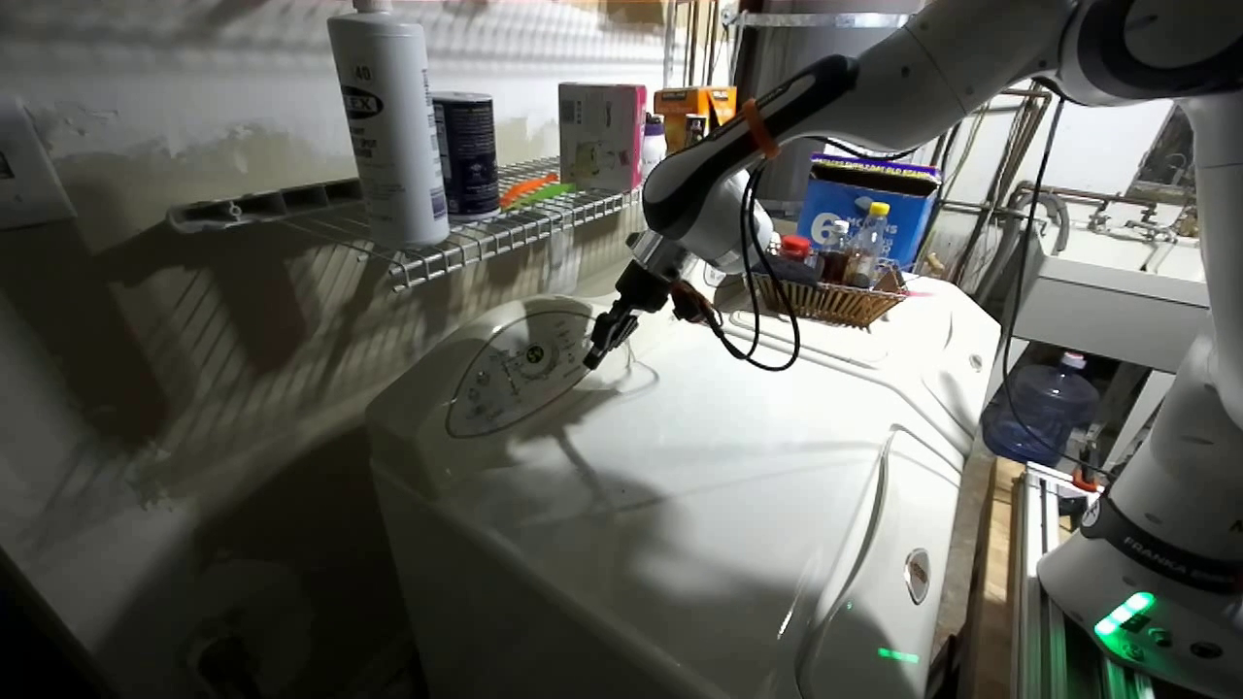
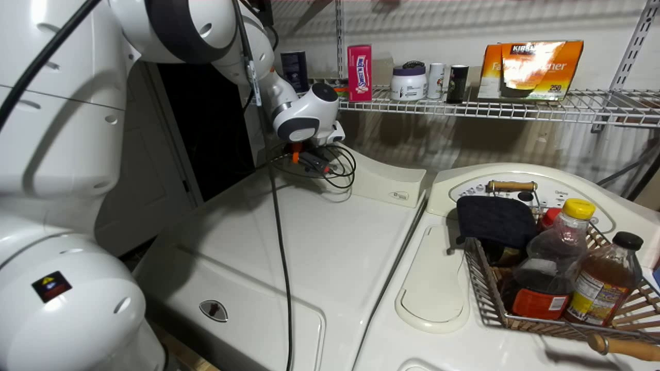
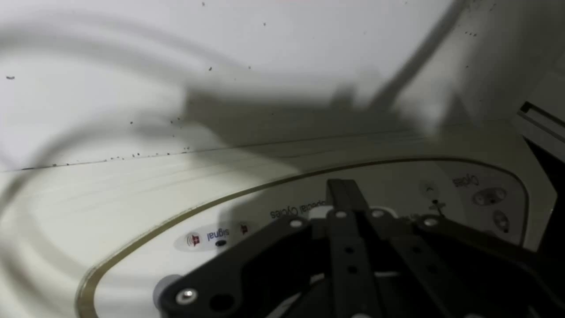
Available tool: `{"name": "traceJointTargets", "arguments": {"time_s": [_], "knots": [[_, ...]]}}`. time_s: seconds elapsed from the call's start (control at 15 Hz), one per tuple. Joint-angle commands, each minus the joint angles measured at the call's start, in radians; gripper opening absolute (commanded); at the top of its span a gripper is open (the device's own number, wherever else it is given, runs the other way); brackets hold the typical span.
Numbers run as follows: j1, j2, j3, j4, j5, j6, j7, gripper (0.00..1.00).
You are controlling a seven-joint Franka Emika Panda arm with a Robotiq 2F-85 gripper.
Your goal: Press the middle third button from the top on the right half of the washing machine button display
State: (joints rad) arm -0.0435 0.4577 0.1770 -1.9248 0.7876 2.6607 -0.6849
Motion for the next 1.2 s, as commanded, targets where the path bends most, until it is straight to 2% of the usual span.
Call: {"name": "traceJointTargets", "arguments": {"time_s": [0.0, 1.13], "knots": [[-0.037, 0.056, 0.038, 0.065, 0.019, 0.014, -0.013, 0.0], [-0.047, 0.136, 0.052, 0.135, -0.01, 0.066, 0.012, 0.0]]}}
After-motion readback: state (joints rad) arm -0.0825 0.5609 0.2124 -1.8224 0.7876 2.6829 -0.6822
